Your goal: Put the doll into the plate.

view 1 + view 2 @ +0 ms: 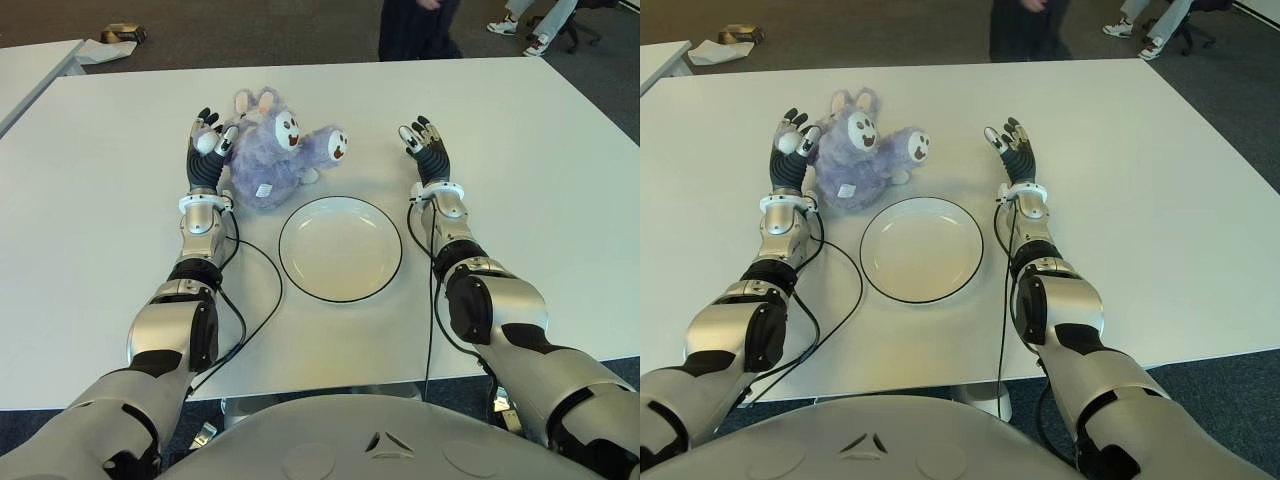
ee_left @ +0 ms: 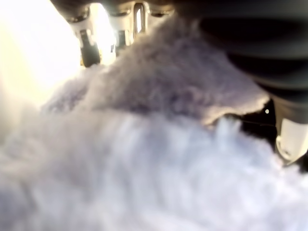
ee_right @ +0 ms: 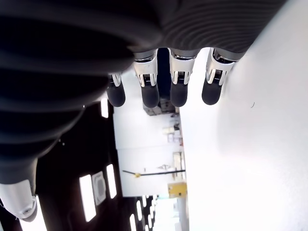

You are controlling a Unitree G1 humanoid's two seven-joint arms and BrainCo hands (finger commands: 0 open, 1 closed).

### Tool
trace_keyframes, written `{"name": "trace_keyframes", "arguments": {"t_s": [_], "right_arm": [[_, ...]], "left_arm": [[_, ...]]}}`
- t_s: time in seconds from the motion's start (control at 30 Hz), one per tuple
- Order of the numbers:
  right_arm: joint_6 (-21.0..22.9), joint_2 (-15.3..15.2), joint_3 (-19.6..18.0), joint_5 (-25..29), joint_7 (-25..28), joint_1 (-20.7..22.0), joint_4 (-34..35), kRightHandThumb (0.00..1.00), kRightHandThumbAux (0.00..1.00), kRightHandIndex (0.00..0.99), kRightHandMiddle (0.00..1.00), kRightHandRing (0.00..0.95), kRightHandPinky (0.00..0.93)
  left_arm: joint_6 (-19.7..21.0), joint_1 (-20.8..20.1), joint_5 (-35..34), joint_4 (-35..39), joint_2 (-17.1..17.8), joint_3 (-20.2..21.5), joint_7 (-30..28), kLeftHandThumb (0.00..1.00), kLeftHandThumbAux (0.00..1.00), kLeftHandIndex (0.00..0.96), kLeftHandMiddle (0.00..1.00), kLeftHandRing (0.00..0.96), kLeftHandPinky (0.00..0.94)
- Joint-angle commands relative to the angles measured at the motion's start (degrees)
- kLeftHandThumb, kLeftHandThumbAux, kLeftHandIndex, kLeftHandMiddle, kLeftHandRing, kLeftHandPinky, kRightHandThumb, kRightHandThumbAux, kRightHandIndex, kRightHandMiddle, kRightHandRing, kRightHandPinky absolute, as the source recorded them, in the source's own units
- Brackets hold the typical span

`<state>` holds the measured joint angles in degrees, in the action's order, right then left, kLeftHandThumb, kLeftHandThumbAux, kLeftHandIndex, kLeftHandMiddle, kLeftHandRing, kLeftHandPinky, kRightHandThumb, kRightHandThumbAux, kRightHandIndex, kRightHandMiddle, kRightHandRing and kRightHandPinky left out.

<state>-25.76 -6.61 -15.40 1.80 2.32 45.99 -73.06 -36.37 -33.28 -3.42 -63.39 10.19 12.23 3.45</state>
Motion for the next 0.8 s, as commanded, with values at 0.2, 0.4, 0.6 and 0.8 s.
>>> {"name": "trace_keyframes", "arguments": {"t_s": [0.2,0.4,0.6,0.8], "right_arm": [[2.71,1.48,-0.44,0.35,-0.39,-4.17,-3.05,0.088,0.555,0.028,0.058,0.054,0.072],[2.73,1.49,-0.52,0.34,-0.40,-4.16,-3.04,0.087,0.548,0.031,0.058,0.054,0.075],[2.65,1.51,-0.71,0.44,-0.20,-4.19,-3.02,0.088,0.547,0.031,0.058,0.053,0.067],[2.62,1.49,-0.82,0.48,-0.05,-4.20,-3.01,0.089,0.551,0.029,0.055,0.054,0.078]], "left_arm": [[-0.11,4.84,0.97,-3.88,-0.74,-0.64,-0.74,0.000,0.481,0.000,0.111,0.124,0.125],[-0.26,4.90,1.22,-3.94,-0.66,-0.80,-0.44,0.000,0.479,0.000,0.112,0.124,0.136],[-0.50,4.93,1.45,-4.03,-0.67,-0.98,-0.15,0.000,0.476,0.000,0.112,0.123,0.128],[-0.82,4.94,1.39,-4.09,-0.79,-0.93,-0.09,0.000,0.473,0.000,0.125,0.137,0.153]]}}
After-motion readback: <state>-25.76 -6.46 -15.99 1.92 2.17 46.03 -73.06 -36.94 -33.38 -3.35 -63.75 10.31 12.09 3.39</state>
